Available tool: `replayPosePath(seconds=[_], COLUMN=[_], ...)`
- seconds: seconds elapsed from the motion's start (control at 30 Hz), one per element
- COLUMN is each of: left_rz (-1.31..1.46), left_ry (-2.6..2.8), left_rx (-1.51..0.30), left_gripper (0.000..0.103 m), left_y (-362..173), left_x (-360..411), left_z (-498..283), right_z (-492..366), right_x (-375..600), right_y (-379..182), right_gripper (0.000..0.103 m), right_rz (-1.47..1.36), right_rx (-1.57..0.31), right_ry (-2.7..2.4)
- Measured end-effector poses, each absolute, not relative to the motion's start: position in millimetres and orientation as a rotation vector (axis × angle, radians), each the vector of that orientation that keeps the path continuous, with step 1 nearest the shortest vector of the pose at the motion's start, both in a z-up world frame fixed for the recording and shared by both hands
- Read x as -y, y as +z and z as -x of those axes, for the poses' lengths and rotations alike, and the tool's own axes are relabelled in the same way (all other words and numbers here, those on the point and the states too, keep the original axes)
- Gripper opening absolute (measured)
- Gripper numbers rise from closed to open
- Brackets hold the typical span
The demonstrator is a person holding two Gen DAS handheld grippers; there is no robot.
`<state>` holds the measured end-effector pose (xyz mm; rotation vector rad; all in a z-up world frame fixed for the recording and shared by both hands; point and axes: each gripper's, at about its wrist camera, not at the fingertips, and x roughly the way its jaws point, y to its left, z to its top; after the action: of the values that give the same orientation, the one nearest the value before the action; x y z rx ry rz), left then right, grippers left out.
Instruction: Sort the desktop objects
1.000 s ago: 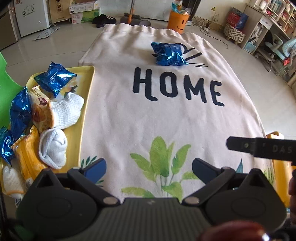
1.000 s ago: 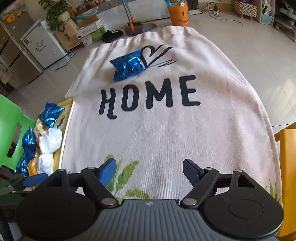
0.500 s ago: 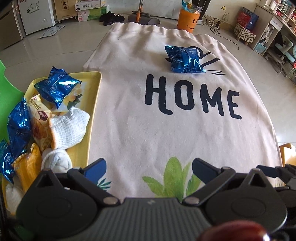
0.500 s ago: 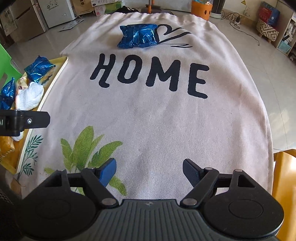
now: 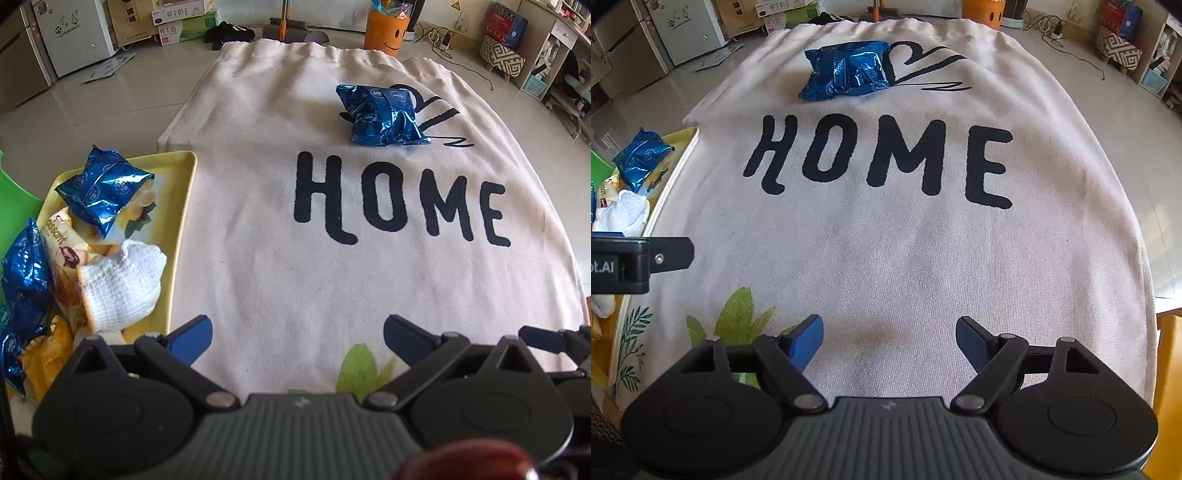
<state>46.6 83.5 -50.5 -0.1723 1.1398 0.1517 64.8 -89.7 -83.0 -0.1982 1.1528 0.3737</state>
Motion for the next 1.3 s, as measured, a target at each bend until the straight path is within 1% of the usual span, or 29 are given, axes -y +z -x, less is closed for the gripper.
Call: replayPosePath(seconds=[0.23,0.43,0.63,0.7,0.8,0.93,1.03,1.3], left_rz=[0.17,0.17,0.166,0.167,0.168,0.19,0.189,0.187], left_ry=[0.127,0.141,0.155,0.16,0.179,0.186,0.19,0.191], left_rx=[-1.131,-1.169,-1.174,-1.178,-1.18,-1.182,-1.177,-1.168], left_gripper=[0.102,0.102,0.102,0.102,0.102,0.102,0.102,0.102], left_y=[-47.5,-55.8,-55.5,-55.9,-56.6,-56.3,-55.5,-51.9], left_x=[-80.0,-79.7,-82.0,-83.3,-86.5,-91.5,-92.5,-91.9], left_z=[-46.5,-50.0,-49.4,-49.2,-49.7,-50.1,-49.8,-49.9], right_z=[-67.9,-69.2,-78.6,-84.7,-89.1,-96.6,-100.0,-115.1], right_x=[80.7,75.0,78.0,78.0,76.0,69.5,70.8,76.9], right_y=[-80.9,-85.2,-92.8,-99.2,-103.1,-115.1,-123.2,-136.5], right_gripper=[0.08,0.08,0.08,0.083,0.085,0.103,0.103,0.103], right_rz=[0.192,0.202,0.147,0.14,0.148,0.231,0.238,0.214], right_rx=[-1.151,-1.166,-1.156,-1.154,-1.063,-0.952,-0.853,-0.672], right_ry=[0.384,0.391,0.4,0.386,0.413,0.445,0.478,0.549])
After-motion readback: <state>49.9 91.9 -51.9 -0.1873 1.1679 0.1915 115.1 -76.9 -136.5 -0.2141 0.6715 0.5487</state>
